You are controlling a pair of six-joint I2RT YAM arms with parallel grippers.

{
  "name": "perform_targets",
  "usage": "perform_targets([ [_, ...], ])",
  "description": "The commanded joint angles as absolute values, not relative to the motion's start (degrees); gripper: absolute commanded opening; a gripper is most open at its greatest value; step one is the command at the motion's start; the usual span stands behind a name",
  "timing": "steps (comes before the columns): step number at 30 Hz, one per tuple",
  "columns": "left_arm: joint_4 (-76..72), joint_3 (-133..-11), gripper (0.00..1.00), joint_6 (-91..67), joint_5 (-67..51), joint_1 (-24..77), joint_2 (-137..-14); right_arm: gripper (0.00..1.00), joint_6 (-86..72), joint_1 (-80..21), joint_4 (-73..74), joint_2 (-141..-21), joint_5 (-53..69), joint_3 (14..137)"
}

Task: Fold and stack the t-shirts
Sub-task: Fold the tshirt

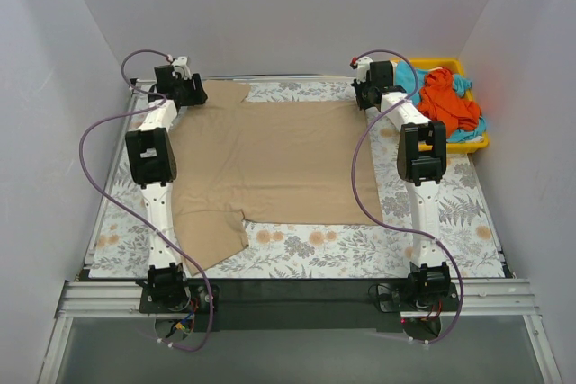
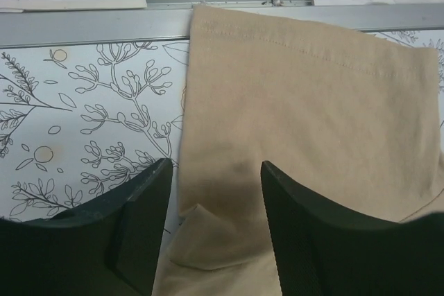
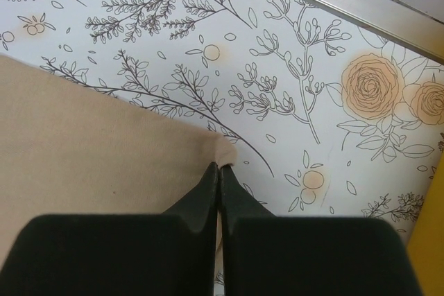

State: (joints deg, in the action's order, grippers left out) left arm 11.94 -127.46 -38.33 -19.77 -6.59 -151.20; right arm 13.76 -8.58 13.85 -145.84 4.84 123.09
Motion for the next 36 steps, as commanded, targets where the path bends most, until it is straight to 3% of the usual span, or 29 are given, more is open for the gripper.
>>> perform_targets([
  [1,13.18,-130.16,0.5,-37.88,-17.93,-5.89,-152.58,0.01,14.06,-8.35,15.73,-143.35,5.98,122.17],
  [8,13.1,-130.69,0.31,-36.91,-16.79,-5.71,-153.81,0.01,13.97,-8.35,15.73,-143.26,6.33,122.17],
  [11,12.66,-131.13,0.16,-36.74,-17.31,-5.63,-153.9,0.01,14.06,-8.44,15.73,-143.09,7.12,121.91],
  [12,12.05,-131.31,0.03,-36.83,-17.31,-5.71,-153.9,0.01,14.06,-8.35,15.73,-142.91,7.21,121.9],
  [13,11.52,-131.48,0.0,-37.17,-16.44,-5.63,-153.81,0.01,14.15,-8.35,15.73,-142.82,7.29,121.99],
  [36,-2.45,-118.31,0.0,-39.02,-23.72,-9.23,-138.0,0.01,17.93,-8.17,15.56,-136.94,8.35,120.85],
])
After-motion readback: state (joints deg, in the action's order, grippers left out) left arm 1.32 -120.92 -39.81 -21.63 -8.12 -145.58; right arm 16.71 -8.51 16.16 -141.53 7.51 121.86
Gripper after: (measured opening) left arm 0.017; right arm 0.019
